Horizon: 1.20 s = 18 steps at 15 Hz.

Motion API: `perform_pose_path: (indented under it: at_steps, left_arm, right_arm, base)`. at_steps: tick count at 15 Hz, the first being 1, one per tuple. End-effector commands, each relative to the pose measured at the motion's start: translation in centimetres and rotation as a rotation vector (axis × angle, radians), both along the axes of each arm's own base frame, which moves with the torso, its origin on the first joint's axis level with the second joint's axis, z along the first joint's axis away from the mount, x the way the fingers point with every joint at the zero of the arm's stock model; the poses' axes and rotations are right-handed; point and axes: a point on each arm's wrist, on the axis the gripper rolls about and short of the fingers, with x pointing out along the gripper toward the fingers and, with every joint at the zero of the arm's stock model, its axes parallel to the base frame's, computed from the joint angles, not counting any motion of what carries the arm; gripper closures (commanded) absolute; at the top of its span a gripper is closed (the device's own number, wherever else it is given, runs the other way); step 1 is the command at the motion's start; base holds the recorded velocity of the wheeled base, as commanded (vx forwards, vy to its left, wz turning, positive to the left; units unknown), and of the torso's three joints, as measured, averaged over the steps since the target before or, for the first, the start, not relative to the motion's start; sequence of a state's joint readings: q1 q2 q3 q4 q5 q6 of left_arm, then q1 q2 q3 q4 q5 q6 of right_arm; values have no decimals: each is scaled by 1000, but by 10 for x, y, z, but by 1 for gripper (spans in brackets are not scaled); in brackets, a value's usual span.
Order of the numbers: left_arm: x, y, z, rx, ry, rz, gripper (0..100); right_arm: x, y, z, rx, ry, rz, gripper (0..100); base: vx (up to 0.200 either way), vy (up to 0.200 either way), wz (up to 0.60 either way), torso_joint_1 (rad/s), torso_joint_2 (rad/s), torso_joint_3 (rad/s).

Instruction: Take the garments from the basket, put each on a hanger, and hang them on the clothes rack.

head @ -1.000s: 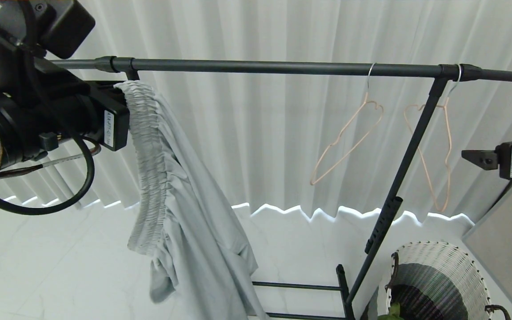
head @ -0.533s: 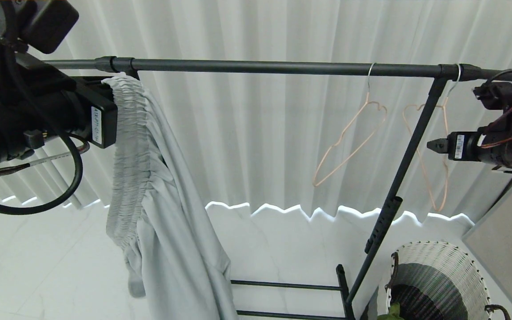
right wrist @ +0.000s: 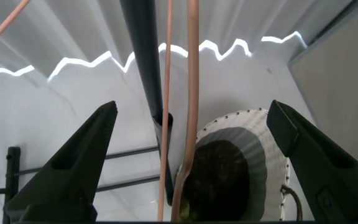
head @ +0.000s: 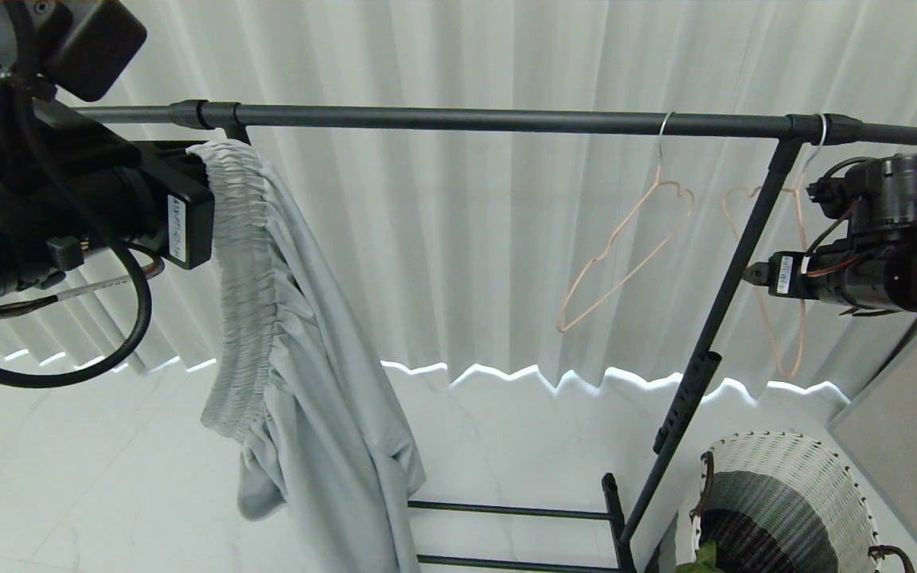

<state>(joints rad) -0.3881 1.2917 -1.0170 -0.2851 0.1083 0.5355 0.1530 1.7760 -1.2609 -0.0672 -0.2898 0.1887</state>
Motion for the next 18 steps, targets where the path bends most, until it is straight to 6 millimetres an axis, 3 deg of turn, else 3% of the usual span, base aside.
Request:
perform_pose_path:
  at_steps: [1, 2, 3, 12, 18]
  left_arm:
    - [1, -1, -1, 0, 4, 1, 100]
    - [1, 0, -1, 0, 4, 1, 100]
    - [1, 0, -1, -1, 3, 2, 100]
    - [-1, 1, 1, -4, -4, 2, 100]
    - [-2, 1, 1, -5, -7, -1, 100]
  right_arm:
    - [1, 1, -2, -1, 6, 2, 0]
    - [1, 1, -3, 0, 10, 1, 0]
    - [0, 0, -4, -1, 16, 0, 100]
    - [-8, -2, 8, 22, -3, -30, 100]
    - [-34, -6, 29, 5, -68, -87, 100]
  base:
    - [0, 0, 0, 0, 0, 0]
    - [0, 0, 0, 0, 0, 0]
    - [0, 0, 0, 0, 0, 0]
    - [0, 0, 0, 0, 0, 0]
    - [0, 0, 0, 0, 0, 0]
